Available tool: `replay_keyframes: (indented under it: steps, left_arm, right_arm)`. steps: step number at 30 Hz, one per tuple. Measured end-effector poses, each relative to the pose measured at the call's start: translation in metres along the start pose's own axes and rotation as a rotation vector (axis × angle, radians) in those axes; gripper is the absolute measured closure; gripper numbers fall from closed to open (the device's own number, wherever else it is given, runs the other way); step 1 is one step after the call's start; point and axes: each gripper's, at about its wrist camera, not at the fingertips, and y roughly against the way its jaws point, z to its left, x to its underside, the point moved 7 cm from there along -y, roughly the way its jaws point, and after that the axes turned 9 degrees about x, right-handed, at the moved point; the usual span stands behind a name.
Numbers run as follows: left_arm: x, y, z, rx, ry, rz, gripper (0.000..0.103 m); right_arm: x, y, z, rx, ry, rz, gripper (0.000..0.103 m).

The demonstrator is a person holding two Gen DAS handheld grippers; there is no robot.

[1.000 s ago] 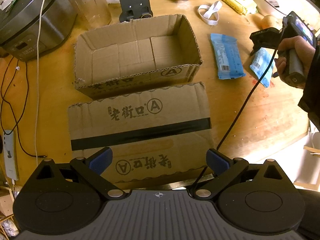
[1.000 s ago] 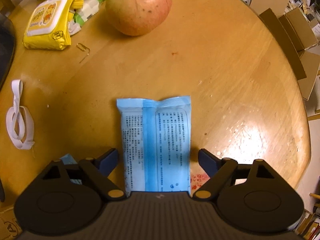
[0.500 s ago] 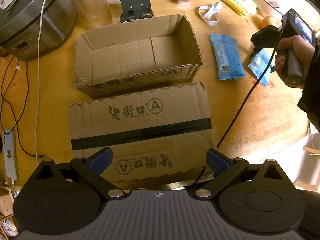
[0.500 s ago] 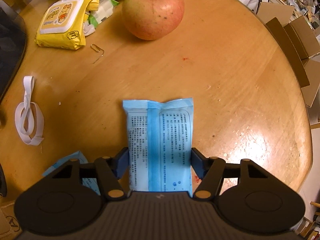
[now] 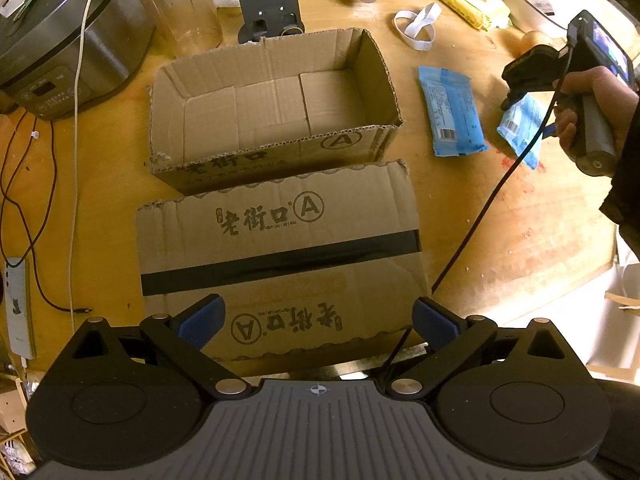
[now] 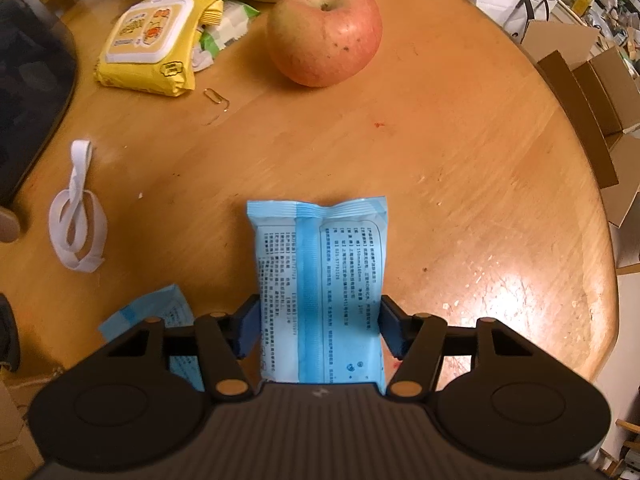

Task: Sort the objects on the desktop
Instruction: 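Lift the blue packet with the right tool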

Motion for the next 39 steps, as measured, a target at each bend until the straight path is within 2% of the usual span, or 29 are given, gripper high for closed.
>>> replay_keyframes:
  steps: [11,20,33,39]
  left_arm:
    - [0.006,0.002,0.001,0.007,-0.002,-0.004,0.000]
    - [0.009,0.003,0.001,0.013,-0.004,-0.006,0.000]
    - [0.008,0.002,0.000,0.014,-0.004,-0.005,0.000]
    - [0.008,0.002,0.001,0.012,0.000,-0.005,0.000]
  right_arm:
    - [-0.002,0.016,0.000,0.001,0.088,-0.019,0.044]
    - [-0.004,0.010,0.007,-0.011,0.251,-0.008,0.044]
    - [-0.001,0.015,0.023,-0.018,0.490,-0.040,0.044]
    - [0.001,0.015,0.026,-0.008,0.543,-0.048,0.044]
